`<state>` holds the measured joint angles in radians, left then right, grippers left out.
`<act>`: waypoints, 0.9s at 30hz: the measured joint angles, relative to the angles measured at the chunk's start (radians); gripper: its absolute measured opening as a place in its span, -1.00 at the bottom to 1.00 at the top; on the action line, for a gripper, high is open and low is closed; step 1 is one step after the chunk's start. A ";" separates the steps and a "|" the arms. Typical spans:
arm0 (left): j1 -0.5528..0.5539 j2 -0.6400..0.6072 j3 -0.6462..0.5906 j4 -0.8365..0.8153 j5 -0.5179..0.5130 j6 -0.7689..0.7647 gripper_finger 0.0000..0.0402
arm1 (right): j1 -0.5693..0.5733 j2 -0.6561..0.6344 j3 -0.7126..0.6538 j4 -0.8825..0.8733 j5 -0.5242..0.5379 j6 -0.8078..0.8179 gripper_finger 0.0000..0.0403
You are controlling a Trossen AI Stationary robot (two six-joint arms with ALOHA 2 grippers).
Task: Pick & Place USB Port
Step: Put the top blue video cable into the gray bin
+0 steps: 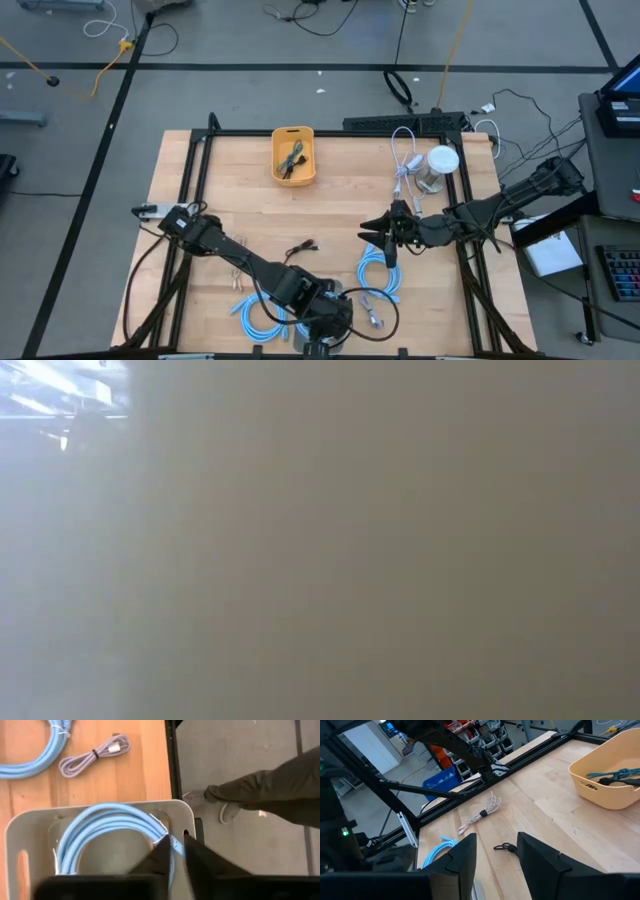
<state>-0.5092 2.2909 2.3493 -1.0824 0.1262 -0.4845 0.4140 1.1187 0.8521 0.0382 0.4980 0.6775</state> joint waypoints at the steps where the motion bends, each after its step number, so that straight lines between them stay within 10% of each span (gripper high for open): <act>1: 0.001 0.004 0.000 0.006 -0.002 0.003 -0.92 | 0.000 0.000 0.000 0.000 0.000 0.003 -0.33; 27: 0.035 0.007 -0.193 0.109 0.024 -0.026 -1.00 | 0.028 0.000 0.000 -0.004 -0.003 0.011 -0.33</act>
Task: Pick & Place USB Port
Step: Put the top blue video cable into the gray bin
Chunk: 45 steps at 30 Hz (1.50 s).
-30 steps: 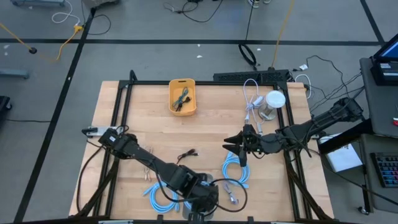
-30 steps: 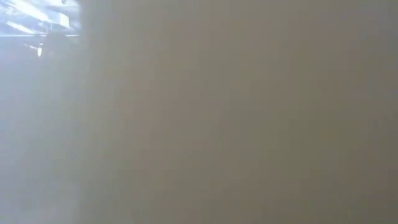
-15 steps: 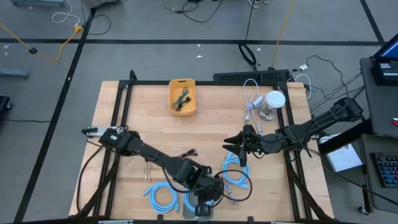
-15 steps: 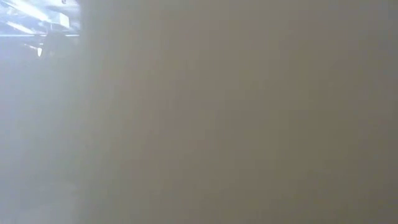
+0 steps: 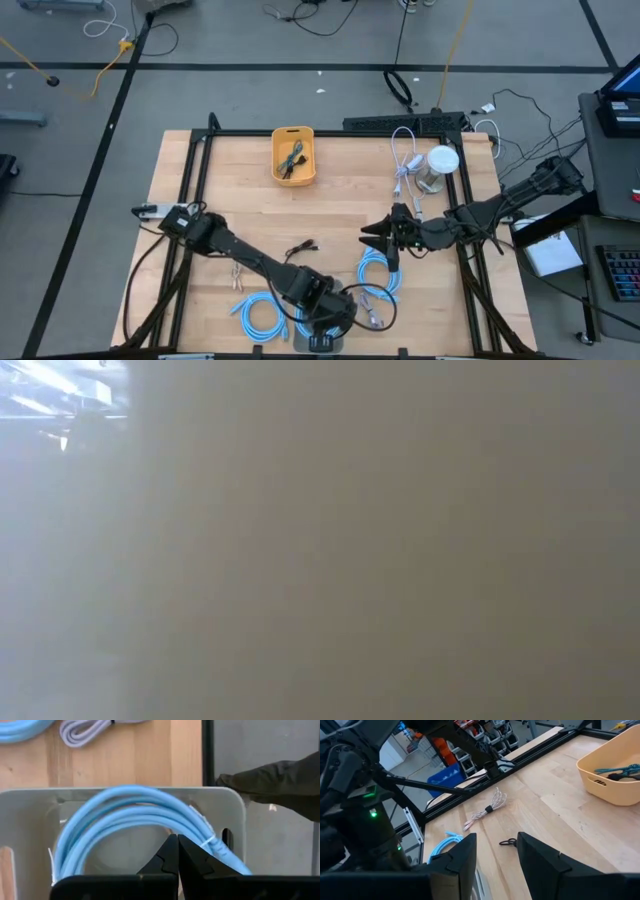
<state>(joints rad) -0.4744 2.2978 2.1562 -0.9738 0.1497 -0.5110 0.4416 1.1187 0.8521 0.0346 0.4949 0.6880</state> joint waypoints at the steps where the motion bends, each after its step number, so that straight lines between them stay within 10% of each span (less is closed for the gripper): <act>1: 0.000 0.000 0.000 0.004 -0.001 0.000 -1.00 | 0.000 0.000 0.000 0.000 0.001 0.000 -0.33; 45: -0.009 0.001 -0.093 0.170 0.025 -0.026 -1.00 | -0.001 0.000 0.000 0.023 0.002 -0.002 -0.33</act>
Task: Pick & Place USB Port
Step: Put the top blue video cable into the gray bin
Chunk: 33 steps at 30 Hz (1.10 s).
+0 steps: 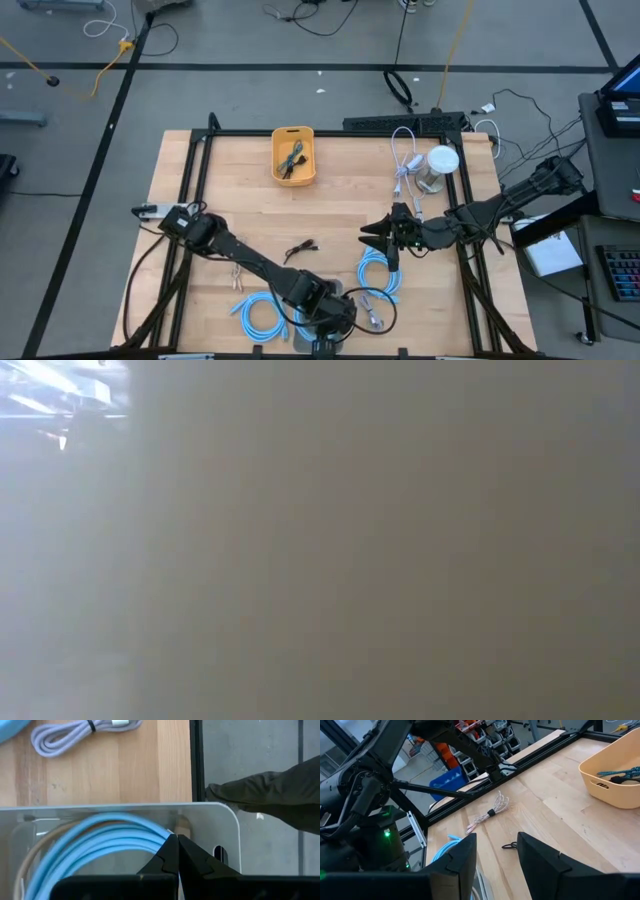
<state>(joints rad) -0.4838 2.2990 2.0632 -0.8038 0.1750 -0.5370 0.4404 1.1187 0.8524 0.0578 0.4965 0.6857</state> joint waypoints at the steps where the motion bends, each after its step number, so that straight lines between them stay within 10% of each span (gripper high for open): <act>1: -0.003 0.000 0.000 -0.002 -0.001 -0.002 -1.00 | 0.000 0.000 0.000 0.000 0.000 0.001 -0.33; 33: -0.105 -0.010 -0.164 0.120 -0.141 -0.162 -1.00 | 0.032 0.000 0.000 0.037 0.001 -0.002 -0.33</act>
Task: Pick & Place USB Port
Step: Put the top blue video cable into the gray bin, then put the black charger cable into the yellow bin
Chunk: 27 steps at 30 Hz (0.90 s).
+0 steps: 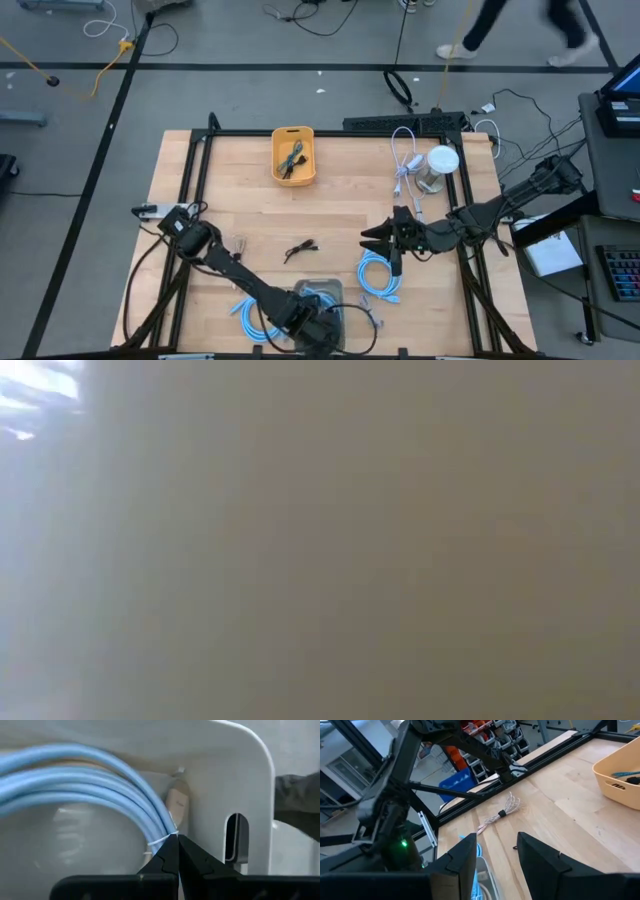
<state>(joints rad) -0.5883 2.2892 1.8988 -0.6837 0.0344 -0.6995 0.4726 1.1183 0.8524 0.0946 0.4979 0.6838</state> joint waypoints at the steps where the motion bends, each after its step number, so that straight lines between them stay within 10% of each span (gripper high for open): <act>1: 0.000 -0.006 0.003 -0.007 -0.016 0.006 -1.00 | 0.002 0.000 0.000 -0.001 0.003 0.000 -0.33; 21: 0.052 -0.349 0.007 -0.031 -0.287 0.017 -0.97 | 0.001 0.000 0.000 -0.084 -0.006 0.041 -0.33; 27: 0.061 -0.435 0.008 -0.294 -0.343 -0.098 -0.83 | 0.008 0.000 0.001 -0.164 -0.032 0.084 -0.33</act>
<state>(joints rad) -0.5278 1.8541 1.9064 -0.9774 -0.3090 -0.7972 0.4805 1.1183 0.8532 -0.0690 0.4663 0.7679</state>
